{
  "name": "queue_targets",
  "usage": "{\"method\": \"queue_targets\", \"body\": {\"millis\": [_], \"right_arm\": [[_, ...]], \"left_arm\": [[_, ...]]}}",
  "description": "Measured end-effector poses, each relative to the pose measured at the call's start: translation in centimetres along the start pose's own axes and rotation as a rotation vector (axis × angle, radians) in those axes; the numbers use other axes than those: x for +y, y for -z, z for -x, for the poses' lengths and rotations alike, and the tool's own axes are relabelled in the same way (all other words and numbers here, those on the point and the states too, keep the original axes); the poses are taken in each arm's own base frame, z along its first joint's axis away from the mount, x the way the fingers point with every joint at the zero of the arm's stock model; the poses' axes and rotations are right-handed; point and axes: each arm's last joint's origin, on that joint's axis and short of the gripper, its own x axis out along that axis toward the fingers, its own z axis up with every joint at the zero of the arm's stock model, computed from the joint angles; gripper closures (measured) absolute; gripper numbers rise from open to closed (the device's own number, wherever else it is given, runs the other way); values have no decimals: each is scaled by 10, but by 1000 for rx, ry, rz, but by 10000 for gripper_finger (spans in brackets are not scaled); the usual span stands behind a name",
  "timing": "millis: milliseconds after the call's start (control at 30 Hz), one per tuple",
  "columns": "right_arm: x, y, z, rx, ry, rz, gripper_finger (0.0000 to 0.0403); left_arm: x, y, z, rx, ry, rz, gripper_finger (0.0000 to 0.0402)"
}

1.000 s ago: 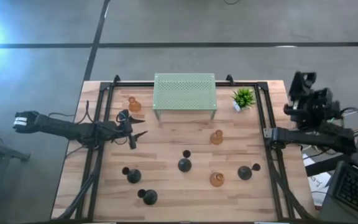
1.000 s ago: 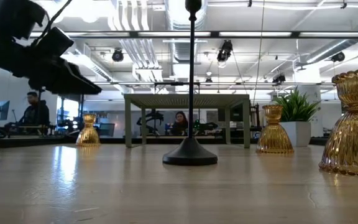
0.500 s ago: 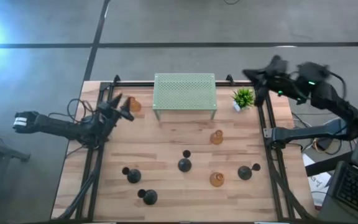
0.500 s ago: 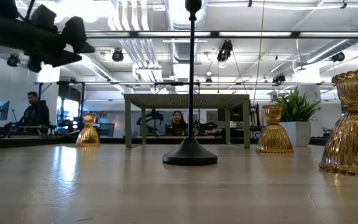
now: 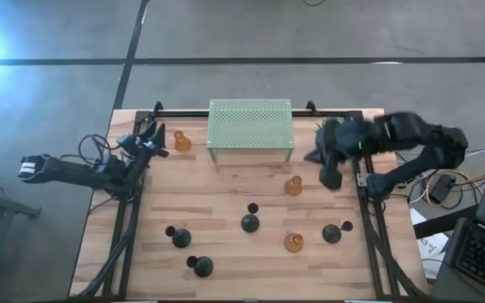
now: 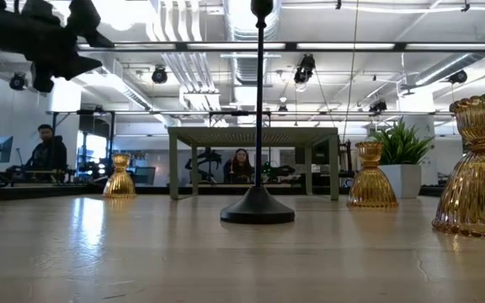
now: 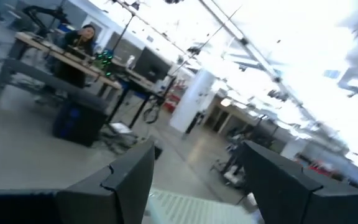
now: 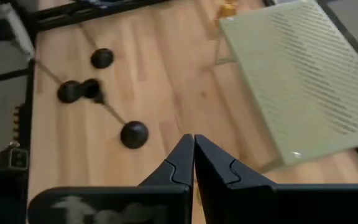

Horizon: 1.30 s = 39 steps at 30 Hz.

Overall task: Pick & Place candle stick holders
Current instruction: Put the middle black candle holder on the shelf

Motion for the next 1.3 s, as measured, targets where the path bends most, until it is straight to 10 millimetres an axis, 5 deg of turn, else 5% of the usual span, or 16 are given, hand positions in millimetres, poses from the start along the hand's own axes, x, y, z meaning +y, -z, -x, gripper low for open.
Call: {"method": "queue_targets", "body": {"millis": [200, 400, 667, 800, 1300], "right_arm": [[45, 32, -25, -85, 143, 62, 394], [65, 57, -72, -167, 83, 18, 394], [67, 90, -122, -263, -28, -94, 395], [66, 108, -142, -269, -47, 25, 394], [53, 127, -173, -216, -54, -85, 366]], "left_arm": [[0, -4, 1, -11, 53, 12, 156], [-1, -7, 2, -17, 130, 31, 156], [0, -5, 4, 21, 198, 53, 156], [2, 6, 5, 118, 215, 32, 156], [7, 23, 7, 227, 196, -116, 156]]}}
